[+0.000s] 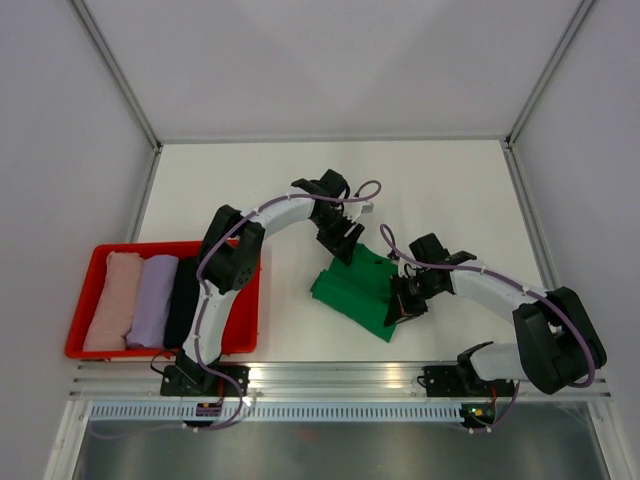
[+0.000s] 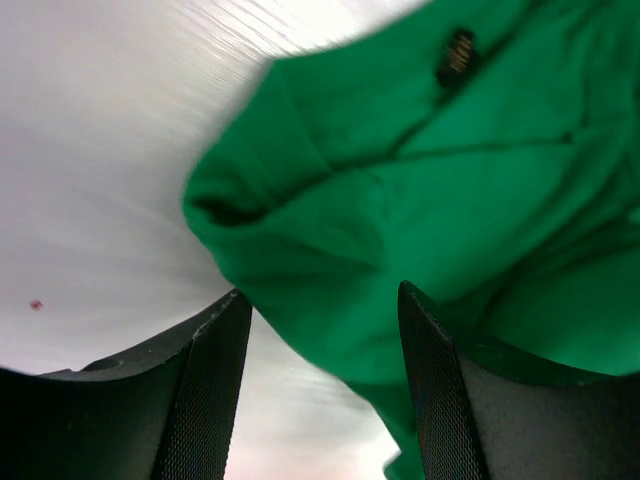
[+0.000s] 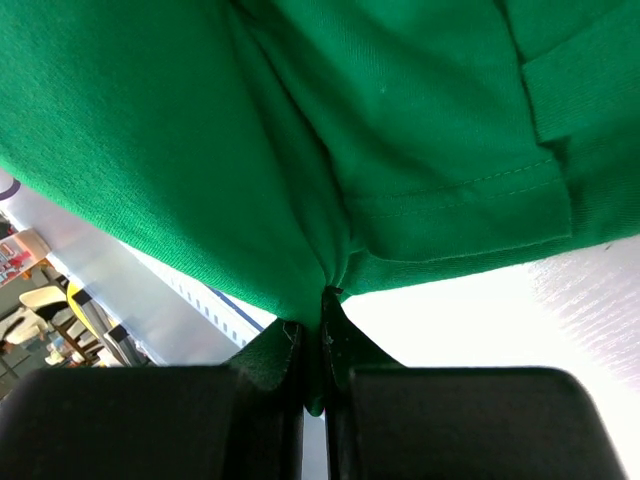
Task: Roll the t-shirts
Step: Roll the tshirt
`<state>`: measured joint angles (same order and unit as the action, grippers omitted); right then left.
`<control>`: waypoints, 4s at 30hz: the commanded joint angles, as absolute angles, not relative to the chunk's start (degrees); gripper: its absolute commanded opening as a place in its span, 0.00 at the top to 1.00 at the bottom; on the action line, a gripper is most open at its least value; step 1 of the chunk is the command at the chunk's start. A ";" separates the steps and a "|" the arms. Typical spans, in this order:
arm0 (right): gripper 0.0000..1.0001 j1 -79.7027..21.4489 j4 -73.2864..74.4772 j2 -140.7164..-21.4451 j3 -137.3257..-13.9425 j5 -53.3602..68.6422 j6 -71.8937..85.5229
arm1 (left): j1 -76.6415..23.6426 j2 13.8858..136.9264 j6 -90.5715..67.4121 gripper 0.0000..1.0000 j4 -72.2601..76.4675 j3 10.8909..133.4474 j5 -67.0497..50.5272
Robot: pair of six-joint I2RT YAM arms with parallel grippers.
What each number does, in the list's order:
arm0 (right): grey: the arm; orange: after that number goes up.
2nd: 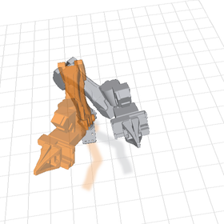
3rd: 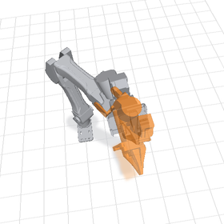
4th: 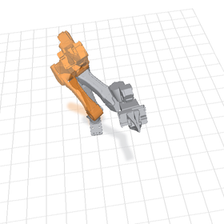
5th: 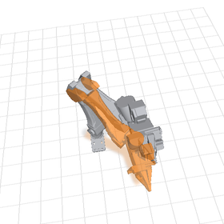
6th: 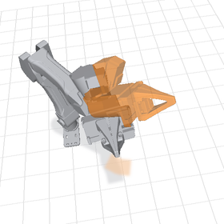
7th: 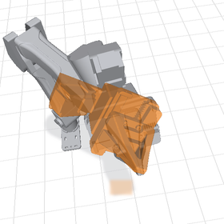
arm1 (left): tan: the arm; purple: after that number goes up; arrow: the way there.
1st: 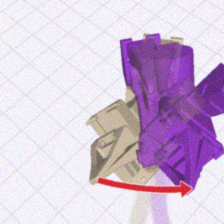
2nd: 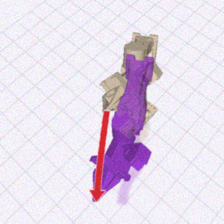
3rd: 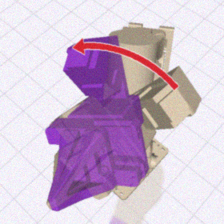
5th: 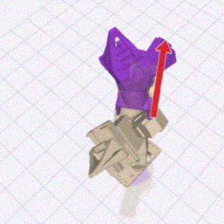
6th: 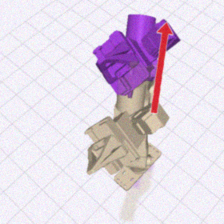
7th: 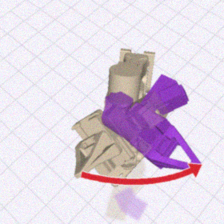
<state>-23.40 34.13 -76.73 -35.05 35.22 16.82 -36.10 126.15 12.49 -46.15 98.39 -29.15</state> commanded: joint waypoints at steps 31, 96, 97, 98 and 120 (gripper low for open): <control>0.96 -23.29 33.04 -88.67 -46.83 39.80 9.76 | -24.97 120.59 6.24 0.98 -38.23 90.01 -19.78; 0.97 -24.52 39.20 -97.21 -54.93 37.36 -0.18 | -26.54 102.31 18.98 0.36 -47.72 73.13 -35.15; 0.95 -24.52 38.94 -97.03 -54.76 37.09 -0.18 | -26.54 102.22 19.16 0.36 -47.72 72.60 -35.33; 0.94 -24.52 38.59 -96.86 -54.41 36.74 1.39 | -26.46 102.30 19.33 0.37 -47.72 72.34 -35.33; 0.50 -24.52 36.30 -86.40 -53.00 33.74 5.10 | -27.51 104.59 25.75 0.39 -51.06 74.62 -39.11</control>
<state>-24.27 37.71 -89.91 -53.23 32.53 4.91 -27.35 103.63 21.65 -49.17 72.62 -36.58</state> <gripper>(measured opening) 0.492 0.609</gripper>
